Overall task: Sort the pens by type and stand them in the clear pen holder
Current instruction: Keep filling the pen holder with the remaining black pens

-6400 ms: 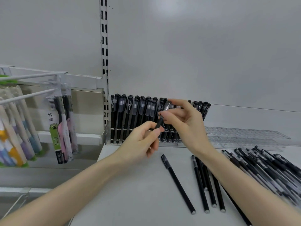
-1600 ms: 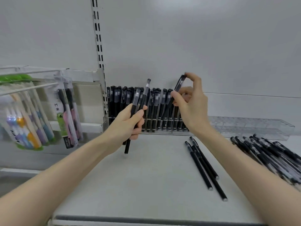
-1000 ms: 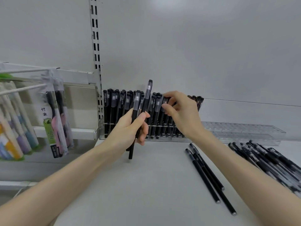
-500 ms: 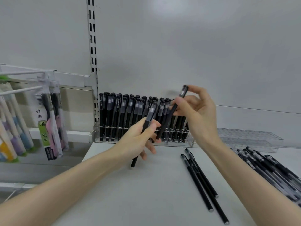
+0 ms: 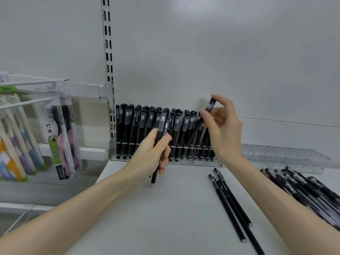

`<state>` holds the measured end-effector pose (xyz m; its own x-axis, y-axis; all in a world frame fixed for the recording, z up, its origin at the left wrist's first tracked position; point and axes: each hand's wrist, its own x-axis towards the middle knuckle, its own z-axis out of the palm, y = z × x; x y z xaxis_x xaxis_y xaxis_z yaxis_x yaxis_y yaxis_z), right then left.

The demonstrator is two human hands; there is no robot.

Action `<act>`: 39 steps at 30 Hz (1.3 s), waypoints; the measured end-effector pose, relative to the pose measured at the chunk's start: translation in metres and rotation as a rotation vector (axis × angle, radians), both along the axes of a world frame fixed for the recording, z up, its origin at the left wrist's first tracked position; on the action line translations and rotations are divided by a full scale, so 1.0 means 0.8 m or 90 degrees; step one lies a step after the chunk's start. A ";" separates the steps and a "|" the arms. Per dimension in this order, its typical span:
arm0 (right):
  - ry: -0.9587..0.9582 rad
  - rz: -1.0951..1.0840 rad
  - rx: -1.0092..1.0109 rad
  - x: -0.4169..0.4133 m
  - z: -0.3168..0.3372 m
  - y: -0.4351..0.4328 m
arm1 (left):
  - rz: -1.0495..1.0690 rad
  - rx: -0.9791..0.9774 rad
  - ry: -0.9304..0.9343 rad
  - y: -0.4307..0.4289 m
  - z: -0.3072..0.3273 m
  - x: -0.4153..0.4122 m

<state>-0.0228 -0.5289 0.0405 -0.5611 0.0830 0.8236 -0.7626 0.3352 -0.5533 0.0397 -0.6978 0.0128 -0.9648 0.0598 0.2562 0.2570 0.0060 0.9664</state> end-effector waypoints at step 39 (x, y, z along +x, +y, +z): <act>-0.065 0.044 -0.064 0.040 0.025 0.019 | 0.029 -0.081 0.032 0.008 -0.007 0.006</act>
